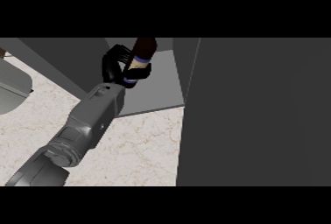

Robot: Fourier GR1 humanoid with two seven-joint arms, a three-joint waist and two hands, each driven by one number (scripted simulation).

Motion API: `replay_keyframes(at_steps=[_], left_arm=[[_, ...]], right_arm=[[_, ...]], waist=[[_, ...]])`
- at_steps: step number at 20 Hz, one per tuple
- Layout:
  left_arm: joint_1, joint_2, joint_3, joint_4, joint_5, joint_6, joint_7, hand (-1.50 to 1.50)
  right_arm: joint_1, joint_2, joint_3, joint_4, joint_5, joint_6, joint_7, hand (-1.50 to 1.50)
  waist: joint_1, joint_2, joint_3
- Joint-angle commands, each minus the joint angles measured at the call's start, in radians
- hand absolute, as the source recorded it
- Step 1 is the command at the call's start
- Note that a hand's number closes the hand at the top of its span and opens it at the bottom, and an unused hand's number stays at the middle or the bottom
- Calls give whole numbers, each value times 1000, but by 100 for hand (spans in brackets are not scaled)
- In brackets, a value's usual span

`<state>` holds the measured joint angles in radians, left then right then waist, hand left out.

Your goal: Pick up the wine, place it into the cabinet and close the cabinet

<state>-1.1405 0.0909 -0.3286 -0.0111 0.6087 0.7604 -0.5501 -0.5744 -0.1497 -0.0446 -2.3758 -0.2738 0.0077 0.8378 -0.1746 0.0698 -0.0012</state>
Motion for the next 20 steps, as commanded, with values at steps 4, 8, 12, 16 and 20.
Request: replay_keyframes(at_steps=[4, 8, 12, 16, 20], left_arm=[[14, 36, -27, 10, -30, -53, 40, -150], [42, 47, -14, 10, -17, -79, 41, -150], [28, 68, -11, 10, -15, -108, 61, -150], [34, 76, -20, 10, -24, -112, 42, -150], [42, 75, -34, 6, -39, -138, -16, -150]], right_arm=[[-7, -7, -7, -5, -22, 6, 10, -150], [6, 11, 21, -23, 5, -4, 4, -150], [3, 10, 17, -20, -8, -1, 6, -150], [17, -7, -6, -19, -27, 19, 3, -150], [2, 6, 12, -25, -11, 0, 13, -150]], waist=[[0, 5, -3], [7, 6, -4], [7, 6, -4], [10, 1, -2], [22, -4, -4]])
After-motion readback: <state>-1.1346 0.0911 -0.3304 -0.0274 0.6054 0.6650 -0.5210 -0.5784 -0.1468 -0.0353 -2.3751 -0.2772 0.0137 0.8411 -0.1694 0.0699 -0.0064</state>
